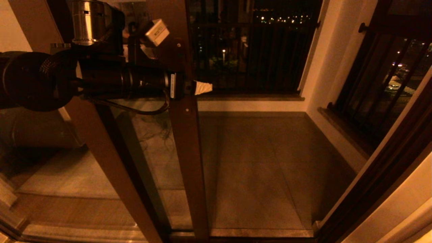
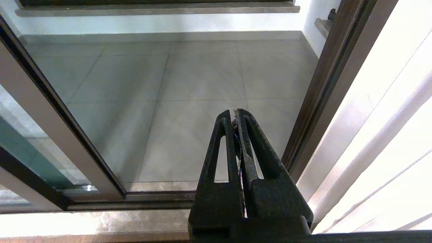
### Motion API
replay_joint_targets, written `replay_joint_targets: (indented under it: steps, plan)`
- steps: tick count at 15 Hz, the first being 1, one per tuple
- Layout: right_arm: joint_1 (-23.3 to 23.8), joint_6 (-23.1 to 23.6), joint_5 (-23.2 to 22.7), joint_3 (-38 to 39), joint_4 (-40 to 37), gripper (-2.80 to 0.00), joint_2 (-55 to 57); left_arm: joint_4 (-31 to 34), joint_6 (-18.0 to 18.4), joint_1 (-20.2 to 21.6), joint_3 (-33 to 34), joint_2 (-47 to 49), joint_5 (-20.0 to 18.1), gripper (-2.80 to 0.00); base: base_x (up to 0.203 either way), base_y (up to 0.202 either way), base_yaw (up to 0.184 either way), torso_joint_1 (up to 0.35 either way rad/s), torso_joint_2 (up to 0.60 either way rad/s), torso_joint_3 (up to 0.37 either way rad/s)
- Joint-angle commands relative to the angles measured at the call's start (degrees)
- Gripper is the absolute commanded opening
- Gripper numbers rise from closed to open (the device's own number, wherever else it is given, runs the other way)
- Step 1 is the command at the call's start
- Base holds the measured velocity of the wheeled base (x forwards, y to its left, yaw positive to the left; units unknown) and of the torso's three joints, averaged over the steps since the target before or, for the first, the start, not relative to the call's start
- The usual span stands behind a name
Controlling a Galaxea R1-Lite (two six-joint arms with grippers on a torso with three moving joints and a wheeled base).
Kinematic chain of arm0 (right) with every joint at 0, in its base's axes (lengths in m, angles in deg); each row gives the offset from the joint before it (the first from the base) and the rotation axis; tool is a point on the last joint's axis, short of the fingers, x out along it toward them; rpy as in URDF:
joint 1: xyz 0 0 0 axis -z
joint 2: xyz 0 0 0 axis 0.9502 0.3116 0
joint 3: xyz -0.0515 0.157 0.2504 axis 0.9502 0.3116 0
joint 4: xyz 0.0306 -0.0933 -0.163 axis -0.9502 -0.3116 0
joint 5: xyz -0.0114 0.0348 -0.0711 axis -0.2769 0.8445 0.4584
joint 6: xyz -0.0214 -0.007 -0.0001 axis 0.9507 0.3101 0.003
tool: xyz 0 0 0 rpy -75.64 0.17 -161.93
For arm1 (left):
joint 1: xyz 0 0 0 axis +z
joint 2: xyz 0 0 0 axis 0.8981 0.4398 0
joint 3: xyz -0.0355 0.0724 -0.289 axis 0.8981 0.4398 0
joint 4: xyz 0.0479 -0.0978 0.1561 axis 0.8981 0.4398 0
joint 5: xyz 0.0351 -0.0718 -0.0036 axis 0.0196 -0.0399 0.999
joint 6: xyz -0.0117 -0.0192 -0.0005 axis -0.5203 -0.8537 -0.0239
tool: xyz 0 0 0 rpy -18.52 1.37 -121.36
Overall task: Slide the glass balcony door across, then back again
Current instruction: Close the slid door
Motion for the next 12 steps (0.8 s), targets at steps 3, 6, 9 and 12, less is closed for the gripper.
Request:
replay_joint_targets:
  steps: [3,6,9,12]
  plan:
    - [0.0,0.0,0.0,0.0,0.0,-2.8,0.0,0.0,0.0,0.0,-2.1,2.4,-0.1,0.0,0.0,0.0,0.0,0.0,0.0,0.0]
    - [0.0,0.0,-0.1,0.0,0.0,-2.8,0.0,0.0,0.0,0.0,-3.2,3.6,-0.1,0.0,0.0,0.0,0.0,0.0,0.0,0.0]
    - [0.0,0.0,-0.1,0.0,0.0,-2.8,0.0,0.0,-0.1,-0.5,-3.3,4.0,-0.2,0.0,0.0,0.0,0.0,0.0,0.0,0.0]
    - [0.0,0.1,-0.1,0.0,0.0,-2.8,0.0,-0.1,-0.2,-1.6,-3.5,4.0,-0.3,0.0,0.0,0.0,0.0,0.0,0.0,0.0]
